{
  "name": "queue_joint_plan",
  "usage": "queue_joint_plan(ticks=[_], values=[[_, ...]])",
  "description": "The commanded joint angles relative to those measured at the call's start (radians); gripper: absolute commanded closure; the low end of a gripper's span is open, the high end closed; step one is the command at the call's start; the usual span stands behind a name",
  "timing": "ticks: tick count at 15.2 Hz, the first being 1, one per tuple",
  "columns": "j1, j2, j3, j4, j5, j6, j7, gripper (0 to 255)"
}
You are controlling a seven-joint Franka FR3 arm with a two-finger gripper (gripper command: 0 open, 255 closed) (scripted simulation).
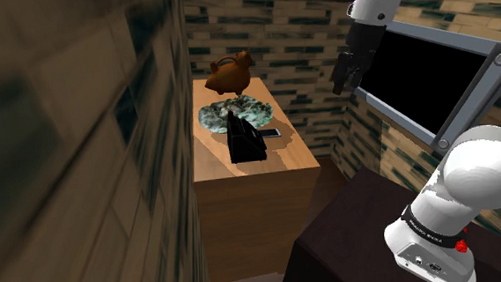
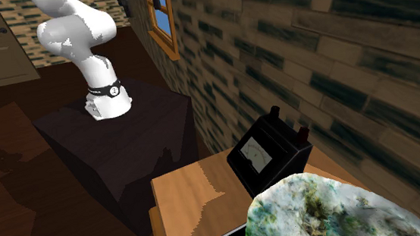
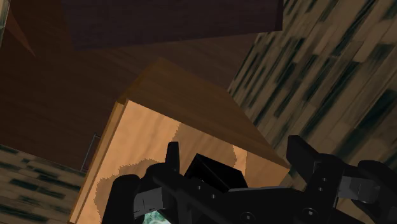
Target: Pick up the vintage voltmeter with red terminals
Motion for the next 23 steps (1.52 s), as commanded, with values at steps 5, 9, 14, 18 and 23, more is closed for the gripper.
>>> queue_joint_plan(ticks=[5, 9, 14, 18, 23], values=[[-0.011, 0.136, 0.047, 0.022, 0.015, 0.123, 0.077, 0], [-0.026, 0.283, 0.091, 0.068, 0.015, 0.233, 0.155, 0], [-0.049, 0.478, 0.137, 0.157, -0.01, 0.346, 0.26, 0], [-0.063, 0.637, 0.164, 0.253, -0.052, 0.412, 0.35, 0], [-0.068, 0.838, 0.177, 0.404, -0.121, 0.462, 0.465, 0]])
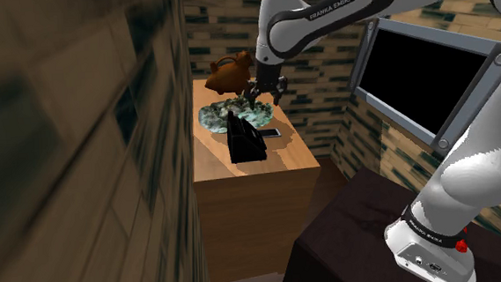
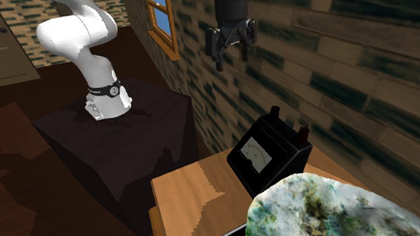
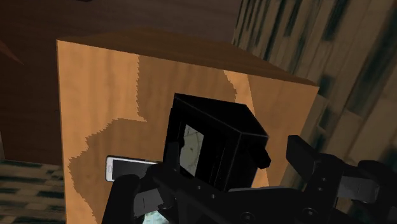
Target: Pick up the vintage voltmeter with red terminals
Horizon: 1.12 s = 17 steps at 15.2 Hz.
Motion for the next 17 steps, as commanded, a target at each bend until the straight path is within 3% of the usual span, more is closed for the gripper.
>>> queue_joint_plan(ticks=[1, 8, 15, 17], values=[[0.001, 0.084, 0.001, 0.064, -0.03, 0.019, 0.046, 0], [0.031, 0.367, -0.027, 0.345, -0.116, 0.017, 0.176, 0], [0.074, 0.666, -0.074, 0.72, -0.156, -0.056, 0.253, 0], [0.074, 0.676, -0.076, 0.709, -0.159, -0.035, 0.256, 0]])
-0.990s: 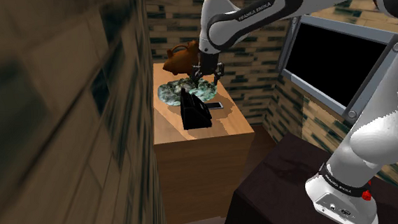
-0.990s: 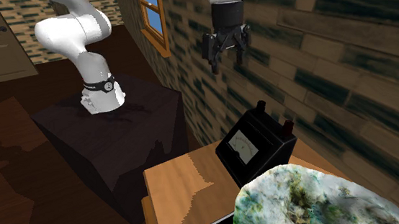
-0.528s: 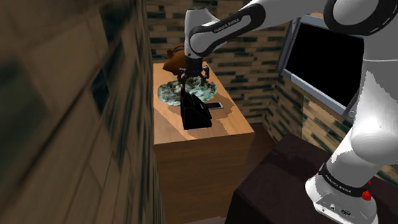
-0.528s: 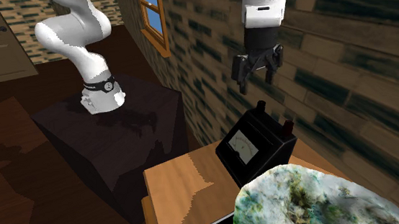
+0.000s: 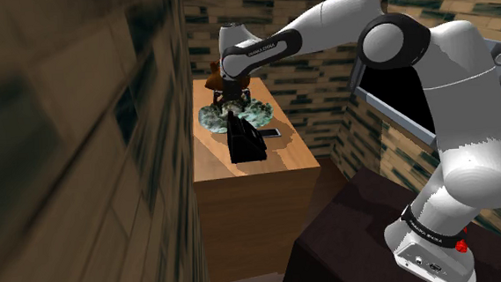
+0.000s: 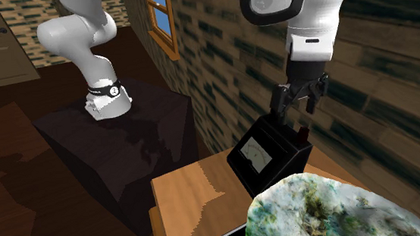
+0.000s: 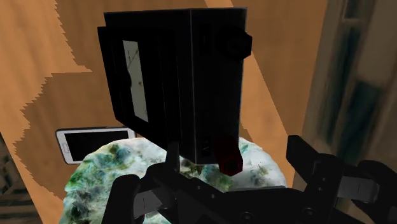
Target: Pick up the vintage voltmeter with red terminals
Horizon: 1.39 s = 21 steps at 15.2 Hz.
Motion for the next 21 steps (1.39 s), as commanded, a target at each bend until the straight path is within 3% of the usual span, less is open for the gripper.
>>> queue_joint_plan(ticks=[1, 7, 8, 21], values=[[0.003, 0.018, -0.003, 0.005, -0.003, 0.014, 0.006, 0], [0.004, 0.044, -0.007, -0.013, -0.009, 0.058, 0.013, 0], [0.003, 0.041, -0.007, -0.017, -0.009, 0.059, 0.012, 255], [0.003, 0.021, -0.003, 0.002, -0.004, 0.019, 0.007, 255]])
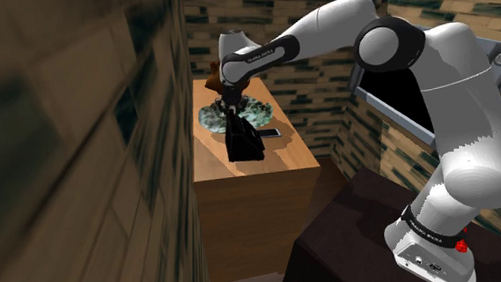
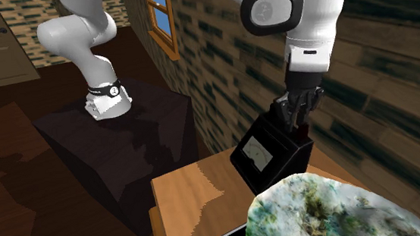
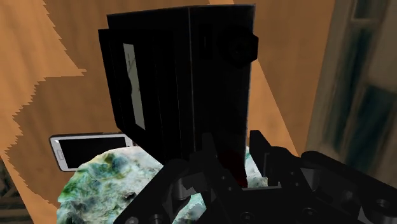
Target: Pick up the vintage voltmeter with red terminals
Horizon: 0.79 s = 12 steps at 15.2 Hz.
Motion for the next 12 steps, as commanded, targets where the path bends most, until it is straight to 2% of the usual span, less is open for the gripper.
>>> queue_joint_plan(ticks=[1, 12], values=[[0.0, -0.011, 0.002, 0.015, 0.002, -0.021, -0.003, 255], [0.0, -0.055, 0.008, 0.08, 0.014, -0.129, -0.018, 255]])
